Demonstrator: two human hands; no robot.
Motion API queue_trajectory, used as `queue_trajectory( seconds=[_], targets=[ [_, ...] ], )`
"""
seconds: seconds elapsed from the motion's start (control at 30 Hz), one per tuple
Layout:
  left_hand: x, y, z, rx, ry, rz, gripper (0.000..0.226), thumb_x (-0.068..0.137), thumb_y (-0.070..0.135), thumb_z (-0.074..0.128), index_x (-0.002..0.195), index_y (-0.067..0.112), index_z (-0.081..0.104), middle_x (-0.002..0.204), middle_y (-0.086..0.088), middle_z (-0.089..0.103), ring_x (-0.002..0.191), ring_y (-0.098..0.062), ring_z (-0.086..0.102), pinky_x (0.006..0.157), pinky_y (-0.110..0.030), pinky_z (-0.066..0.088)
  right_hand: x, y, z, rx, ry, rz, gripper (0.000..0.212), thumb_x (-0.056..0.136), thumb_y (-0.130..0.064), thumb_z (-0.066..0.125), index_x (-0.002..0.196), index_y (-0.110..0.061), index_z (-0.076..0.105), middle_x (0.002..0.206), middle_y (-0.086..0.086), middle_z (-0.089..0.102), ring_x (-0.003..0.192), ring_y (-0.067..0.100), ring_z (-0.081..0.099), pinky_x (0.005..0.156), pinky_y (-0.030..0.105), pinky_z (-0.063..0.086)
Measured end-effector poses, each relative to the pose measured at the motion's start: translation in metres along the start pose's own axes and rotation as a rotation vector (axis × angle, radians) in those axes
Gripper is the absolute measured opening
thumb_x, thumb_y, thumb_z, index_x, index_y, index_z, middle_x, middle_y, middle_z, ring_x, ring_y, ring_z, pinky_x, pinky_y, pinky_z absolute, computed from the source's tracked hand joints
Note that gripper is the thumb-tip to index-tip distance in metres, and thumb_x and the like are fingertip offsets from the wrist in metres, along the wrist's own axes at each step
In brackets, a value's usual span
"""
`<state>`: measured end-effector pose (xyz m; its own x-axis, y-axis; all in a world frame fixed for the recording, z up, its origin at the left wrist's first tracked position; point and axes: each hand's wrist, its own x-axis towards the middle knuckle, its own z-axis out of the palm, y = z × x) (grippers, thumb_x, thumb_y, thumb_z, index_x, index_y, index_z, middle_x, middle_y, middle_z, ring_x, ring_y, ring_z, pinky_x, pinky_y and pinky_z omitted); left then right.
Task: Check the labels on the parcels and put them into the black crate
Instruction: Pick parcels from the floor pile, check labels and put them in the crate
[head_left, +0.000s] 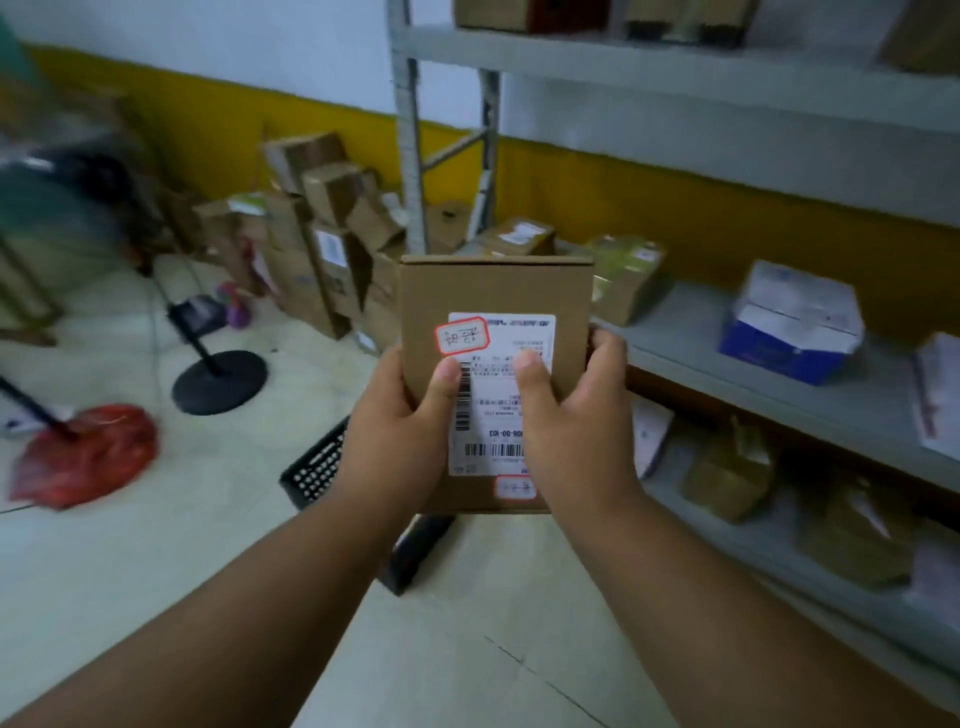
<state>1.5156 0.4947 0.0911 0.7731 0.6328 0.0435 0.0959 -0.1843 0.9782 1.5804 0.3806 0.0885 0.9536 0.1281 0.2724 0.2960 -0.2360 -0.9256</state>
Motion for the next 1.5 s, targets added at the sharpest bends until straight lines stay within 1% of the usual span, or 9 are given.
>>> queue_trajectory(
  seconds=[0.23,0.43,0.53,0.67,0.9,1.07,1.23,1.4,1.5],
  targets=[
    [0.058,-0.030,-0.150,0.010,0.156,-0.077,0.040,0.096,0.037,0.057,0.134,0.038,0.044,0.113,0.017,0.068,0.098,-0.001,0.067,0.085,-0.038,0.058,-0.002,-0.051,0.156,0.074,-0.219,-0.064,0.030,0.098,-0.033,0.059,0.119,-0.033,0.037,0.118,-0.008,0.060,0.095,0.002,0.065,0.068,0.017,0.059],
    [0.120,-0.053,-0.185,0.101,0.270,-0.100,0.027,0.098,0.029,0.056,0.122,0.028,0.045,0.105,0.017,0.064,0.090,0.003,0.064,0.070,-0.022,0.055,0.031,-0.042,0.236,0.026,-0.256,-0.105,0.036,0.100,-0.029,0.056,0.131,-0.021,0.040,0.130,-0.002,0.051,0.107,0.007,0.060,0.067,0.007,0.053],
    [0.160,-0.066,-0.189,0.143,0.260,-0.106,0.024,0.096,0.024,0.058,0.118,0.029,0.051,0.105,0.017,0.063,0.085,0.015,0.062,0.056,-0.010,0.051,0.062,-0.023,0.273,-0.071,-0.191,-0.134,0.036,0.097,-0.035,0.056,0.127,-0.020,0.043,0.134,0.000,0.042,0.116,0.016,0.056,0.076,0.025,0.060],
    [0.227,-0.081,-0.198,0.255,0.222,-0.117,0.038,0.093,0.023,0.061,0.124,0.043,0.052,0.116,0.016,0.056,0.107,-0.002,0.057,0.075,-0.020,0.054,0.111,-0.005,0.325,-0.074,-0.236,-0.034,0.027,0.094,-0.041,0.057,0.113,-0.028,0.042,0.124,-0.005,0.045,0.109,0.017,0.061,0.073,0.039,0.063],
    [0.325,-0.102,-0.223,0.376,0.143,-0.153,0.041,0.092,0.030,0.057,0.127,0.050,0.053,0.117,0.007,0.053,0.103,-0.007,0.057,0.079,-0.032,0.056,0.169,0.008,0.390,-0.115,-0.243,0.035,0.022,0.094,-0.039,0.060,0.109,-0.030,0.047,0.117,-0.007,0.053,0.097,0.013,0.064,0.069,0.033,0.062],
    [0.389,-0.122,-0.232,0.273,0.104,-0.131,0.031,0.096,0.036,0.052,0.126,0.045,0.052,0.111,0.019,0.063,0.099,-0.002,0.062,0.083,-0.039,0.057,0.208,0.021,0.437,-0.216,-0.150,0.087,0.031,0.102,-0.025,0.049,0.131,-0.015,0.057,0.131,-0.001,0.047,0.105,0.015,0.059,0.079,0.023,0.051],
    [0.463,-0.152,-0.242,0.254,-0.144,-0.136,0.039,0.096,0.034,0.056,0.133,0.036,0.046,0.116,0.022,0.060,0.105,-0.002,0.060,0.089,-0.035,0.054,0.223,0.042,0.479,-0.348,0.087,0.165,0.034,0.103,-0.020,0.046,0.135,-0.016,0.056,0.129,-0.001,0.051,0.096,0.005,0.051,0.079,0.022,0.046],
    [0.529,-0.210,-0.256,0.385,-0.423,-0.066,0.033,0.095,0.034,0.054,0.126,0.046,0.054,0.117,0.021,0.063,0.103,-0.002,0.061,0.090,-0.038,0.054,0.210,0.080,0.538,-0.350,0.182,0.431,0.031,0.102,-0.037,0.045,0.129,-0.024,0.055,0.125,-0.002,0.062,0.101,0.013,0.066,0.073,0.028,0.060],
    [0.556,-0.248,-0.249,0.429,-0.481,-0.094,0.020,0.095,0.035,0.051,0.109,0.045,0.062,0.096,0.022,0.066,0.089,0.000,0.063,0.081,-0.034,0.055,0.204,0.105,0.574,-0.356,0.278,0.609,0.046,0.102,-0.038,0.046,0.144,-0.021,0.045,0.139,-0.004,0.052,0.116,0.013,0.060,0.067,0.005,0.043]
  ],
)
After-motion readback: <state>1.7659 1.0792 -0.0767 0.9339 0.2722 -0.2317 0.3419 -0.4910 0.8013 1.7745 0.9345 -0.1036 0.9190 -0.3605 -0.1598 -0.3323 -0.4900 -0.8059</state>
